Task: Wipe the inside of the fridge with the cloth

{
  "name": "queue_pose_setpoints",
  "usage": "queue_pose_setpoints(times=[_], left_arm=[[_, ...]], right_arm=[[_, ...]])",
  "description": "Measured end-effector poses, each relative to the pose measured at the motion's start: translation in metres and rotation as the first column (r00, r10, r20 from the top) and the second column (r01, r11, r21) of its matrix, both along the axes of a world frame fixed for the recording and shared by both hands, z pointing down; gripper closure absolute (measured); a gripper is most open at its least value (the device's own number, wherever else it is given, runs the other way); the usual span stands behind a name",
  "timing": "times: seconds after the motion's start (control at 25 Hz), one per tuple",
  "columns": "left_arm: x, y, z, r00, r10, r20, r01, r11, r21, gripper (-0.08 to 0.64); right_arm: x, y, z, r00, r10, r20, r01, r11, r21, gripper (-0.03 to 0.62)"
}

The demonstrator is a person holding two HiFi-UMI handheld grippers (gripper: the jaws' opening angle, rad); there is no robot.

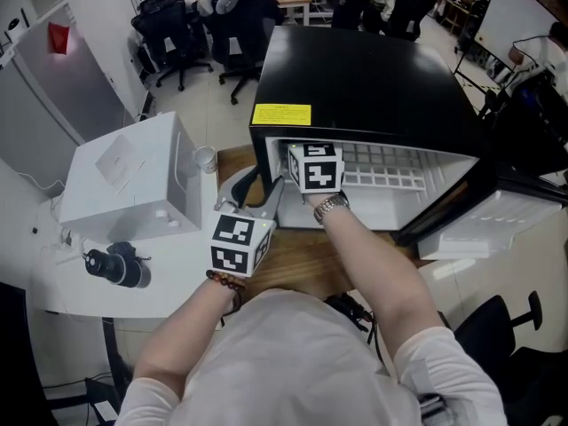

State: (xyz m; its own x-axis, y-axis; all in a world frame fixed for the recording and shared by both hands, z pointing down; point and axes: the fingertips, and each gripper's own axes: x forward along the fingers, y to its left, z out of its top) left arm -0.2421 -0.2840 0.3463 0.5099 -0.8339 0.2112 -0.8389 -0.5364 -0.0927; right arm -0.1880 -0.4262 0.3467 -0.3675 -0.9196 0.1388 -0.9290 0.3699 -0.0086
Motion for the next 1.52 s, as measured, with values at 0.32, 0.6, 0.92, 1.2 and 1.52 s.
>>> queue_pose_setpoints(times=[0.32,0.6,0.92,1.2,1.52], left_arm=[[0.000,0.000,0.001,1.000,-0.001,0.018,0.001,1.000,-0.007,0.383],[-0.001,0.000,0.001,0.999,0.002,0.032,-0.002,1.000,-0.008,0.383],[0.000,-0.002,0.001,0.999,0.007,0.048,-0.006,1.000,-0.010,0.383],[-0.001,-0.004,0.000,0.999,0.007,0.051,-0.007,1.000,-0.005,0.383],[0.000,-0.007,0.000,0.999,0.002,0.049,-0.002,1.000,-0.003,0.382]], right_arm=[[0.001,-0.012,0.002,1.000,0.022,-0.021,-0.022,1.000,-0.014,0.476],[0.000,-0.021,0.002,1.000,0.028,0.013,-0.027,0.999,-0.019,0.476],[0.008,-0.032,0.008,0.998,0.061,0.030,-0.060,0.997,-0.048,0.476],[0.027,-0.036,0.005,0.995,0.102,0.021,-0.101,0.994,-0.047,0.474],[0.056,-0.034,0.009,0.987,0.161,0.013,-0.159,0.985,-0.071,0.474]])
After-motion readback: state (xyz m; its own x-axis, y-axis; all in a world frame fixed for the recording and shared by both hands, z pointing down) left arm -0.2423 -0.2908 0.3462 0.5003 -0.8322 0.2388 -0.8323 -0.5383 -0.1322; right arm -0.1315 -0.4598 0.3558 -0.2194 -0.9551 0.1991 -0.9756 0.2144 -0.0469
